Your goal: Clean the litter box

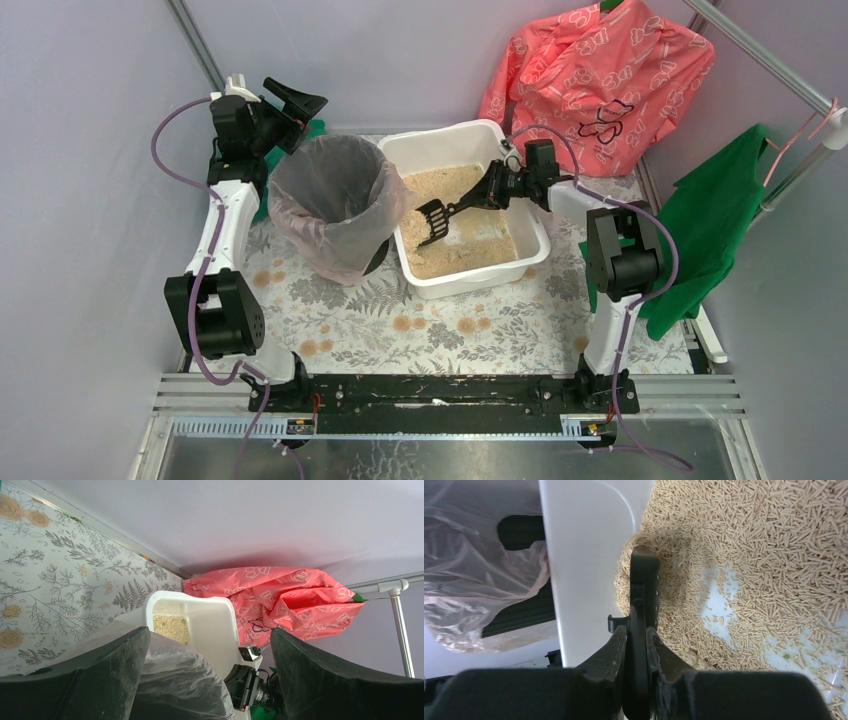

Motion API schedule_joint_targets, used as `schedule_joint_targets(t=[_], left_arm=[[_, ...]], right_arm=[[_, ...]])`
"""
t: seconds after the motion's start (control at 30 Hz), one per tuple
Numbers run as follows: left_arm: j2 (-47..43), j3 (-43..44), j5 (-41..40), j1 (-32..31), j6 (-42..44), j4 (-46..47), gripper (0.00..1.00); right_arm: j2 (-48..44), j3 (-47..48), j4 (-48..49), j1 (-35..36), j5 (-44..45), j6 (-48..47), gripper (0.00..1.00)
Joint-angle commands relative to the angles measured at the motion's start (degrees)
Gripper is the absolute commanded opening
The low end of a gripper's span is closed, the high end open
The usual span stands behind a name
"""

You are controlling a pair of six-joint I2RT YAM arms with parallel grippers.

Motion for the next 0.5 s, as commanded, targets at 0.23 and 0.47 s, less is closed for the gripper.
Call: schedule_joint_targets(t=[0.23, 0.47], left_arm=[[0.3, 0.3, 1.1, 0.3, -0.8, 4.8, 0.99], [0.4, 0.0, 1.3, 0.3, -0.9, 5.0, 0.99]], right_arm=[[-7.5, 4.1, 1.4, -4.7, -4.6, 3.5, 0.0], [-9.6, 4.6, 0.1, -6.7, -4.5, 3.4, 0.0]])
